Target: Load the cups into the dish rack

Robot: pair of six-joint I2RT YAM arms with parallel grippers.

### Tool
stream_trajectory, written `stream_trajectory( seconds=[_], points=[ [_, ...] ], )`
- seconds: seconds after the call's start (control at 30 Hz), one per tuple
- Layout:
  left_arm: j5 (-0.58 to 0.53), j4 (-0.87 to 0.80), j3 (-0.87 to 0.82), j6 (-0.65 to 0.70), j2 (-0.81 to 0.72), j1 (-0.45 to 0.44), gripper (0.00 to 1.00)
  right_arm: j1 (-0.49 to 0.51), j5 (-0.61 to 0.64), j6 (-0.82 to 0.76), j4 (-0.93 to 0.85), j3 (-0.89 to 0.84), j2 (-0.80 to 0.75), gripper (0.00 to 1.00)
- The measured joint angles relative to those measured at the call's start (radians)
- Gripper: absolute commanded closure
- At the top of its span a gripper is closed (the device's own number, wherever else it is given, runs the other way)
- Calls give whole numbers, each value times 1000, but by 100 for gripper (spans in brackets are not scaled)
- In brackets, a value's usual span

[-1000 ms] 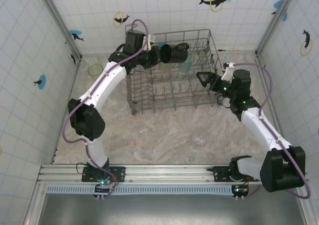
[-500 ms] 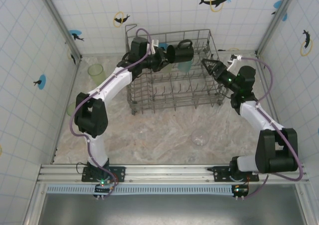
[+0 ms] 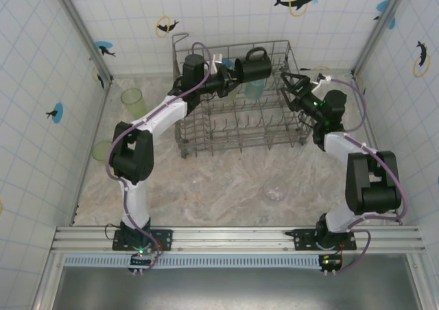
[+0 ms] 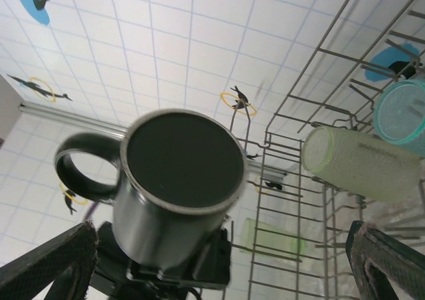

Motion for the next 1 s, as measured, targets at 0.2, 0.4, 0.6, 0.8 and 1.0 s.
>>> stream_trajectory(
  seconds=[0.2,0.4,0.6,0.8,1.0],
  points=[
    [59,6,39,-25,64,0,100,7,-25,108,76,86,84,1],
    [94,10,55,-29,71,0,100,13,-57,179,101,134,151,0],
    [124,18,86,-34,82,0,100,17,-78,184,64,159,169,0],
    [146,33,103,-50,107,2,100,32,-95,185,45,203,184,0],
    [155,33,106,-56,121,1,100,55,-103,196,43,216,196,1]
  ],
)
